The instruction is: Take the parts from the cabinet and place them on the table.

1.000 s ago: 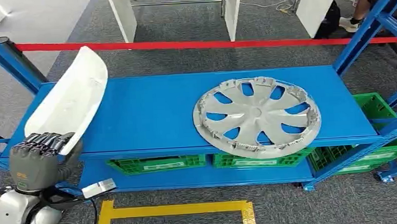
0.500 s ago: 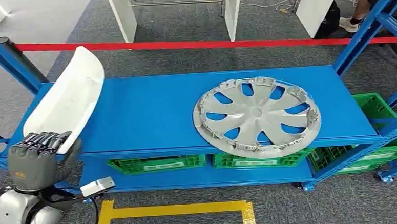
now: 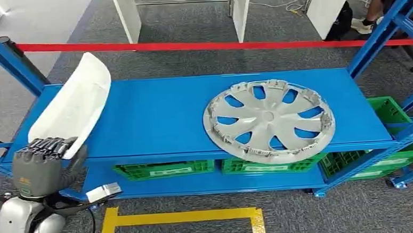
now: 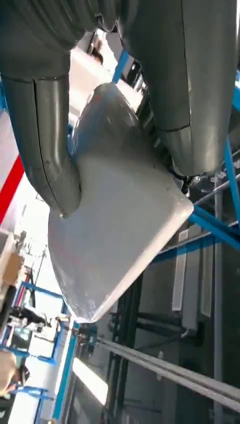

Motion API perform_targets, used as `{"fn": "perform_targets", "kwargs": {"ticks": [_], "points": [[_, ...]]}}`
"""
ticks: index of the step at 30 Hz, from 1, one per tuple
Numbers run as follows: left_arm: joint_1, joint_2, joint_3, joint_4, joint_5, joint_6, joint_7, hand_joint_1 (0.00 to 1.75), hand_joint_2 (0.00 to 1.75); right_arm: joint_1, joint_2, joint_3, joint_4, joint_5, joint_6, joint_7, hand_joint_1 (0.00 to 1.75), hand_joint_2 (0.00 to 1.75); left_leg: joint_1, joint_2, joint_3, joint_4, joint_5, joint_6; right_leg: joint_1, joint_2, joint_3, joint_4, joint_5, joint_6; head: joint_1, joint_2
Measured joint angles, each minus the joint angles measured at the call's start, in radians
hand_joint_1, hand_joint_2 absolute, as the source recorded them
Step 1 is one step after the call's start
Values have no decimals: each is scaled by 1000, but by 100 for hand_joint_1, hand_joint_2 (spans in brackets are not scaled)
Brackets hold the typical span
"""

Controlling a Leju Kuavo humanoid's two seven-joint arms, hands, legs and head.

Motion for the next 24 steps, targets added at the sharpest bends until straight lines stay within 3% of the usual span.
{"fn": "perform_targets", "kwargs": {"ticks": [1,3,4,5,8,9,10,12,13,14,15,16,17,18,19,20,21,24], "points": [[0,1,-4,1,-3,0,3,175,175,1,0,0,0,-1,0,0,0,0,1,0,-1,3,0,-1,-2,-1,12,-25,33,2,0,0],[0,3,-10,3,-4,0,6,175,175,0,0,0,0,-2,0,-1,0,0,6,-1,-3,12,-3,-9,-10,-4,87,-182,127,6,0,0],[0,4,-12,4,-4,0,8,175,175,-1,0,0,0,-2,1,-2,0,0,6,-1,-6,20,-7,-18,-13,-7,125,-266,144,10,1,0],[0,7,-12,4,-4,0,8,175,175,-2,6,0,0,-2,3,-2,0,0,2,-3,-16,27,-6,-28,-5,-4,143,-272,137,6,4,0],[0,13,-14,5,-5,1,9,175,175,-2,6,1,1,-3,3,-3,0,0,3,-3,-24,33,7,-49,-3,2,127,-270,137,-14,3,0],[1,16,-16,5,-5,1,10,175,175,0,7,1,1,-5,3,-3,0,0,3,-4,-26,34,9,-53,-6,1,121,-274,145,-26,3,0],[2,19,-17,5,-6,1,12,175,175,-2,8,1,1,-5,3,-3,0,0,6,-4,-34,42,-9,-57,-9,-4,119,-276,152,-39,3,0],[1,24,-18,6,-7,1,15,175,175,-3,8,1,2,-7,3,-3,0,0,8,-3,-71,145,-107,-67,-7,-5,95,-276,166,-57,-9,0],[2,25,-19,7,-7,1,17,175,175,-3,8,1,2,-7,3,-3,0,0,8,-3,-94,227,-156,-70,-5,-7,84,-275,173,-57,-8,0],[3,26,-21,9,-8,1,19,175,175,-3,8,1,2,-7,6,-3,0,0,8,-3,-110,293,-188,-71,-2,-8,74,-275,180,-59,-10,0],[3,27,-22,12,-10,1,23,175,175,-3,8,1,3,-8,6,-3,0,0,7,-3,-110,329,-191,-70,1,-9,65,-275,188,-60,-9,0],[4,29,-24,14,-11,1,25,175,175,-3,8,1,3,-8,8,-3,0,0,7,-3,-93,321,-169,-67,3,-10,55,-274,196,-60,-9,0],[4,30,-25,16,-13,1,27,175,175,-3,8,1,3,-8,8,-3,0,0,7,-3,-62,278,-131,-62,6,-10,46,-274,202,-60,-9,0],[4,32,-27,16,-13,1,28,175,175,-3,9,2,3,-8,9,-3,0,0,5,-3,-5,189,-87,-53,8,-10,37,-273,211,-58,-9,0],[4,35,-28,16,-13,1,30,175,175,-3,10,2,3,-8,9,-3,0,0,3,-3,52,98,-64,-45,9,-10,32,-273,218,-57,-8,0],[2,40,-29,16,-13,1,32,175,175,-3,11,3,3,-8,9,-4,0,0,-2,-3,93,23,-92,-36,11,-9,27,-273,225,-52,-7,0],[3,42,-29,16,-12,2,32,175,175,-4,13,4,3,-7,9,-4,0,0,-4,-3,109,-13,-94,-36,12,-10,23,-273,233,-46,-8,0],[6,52,-29,16,-7,2,36,175,175,-1,15,8,3,-7,9,-4,0,0,-12,-3,92,-10,-75,-28,6,-11,22,-284,260,-24,-7,0]]}}
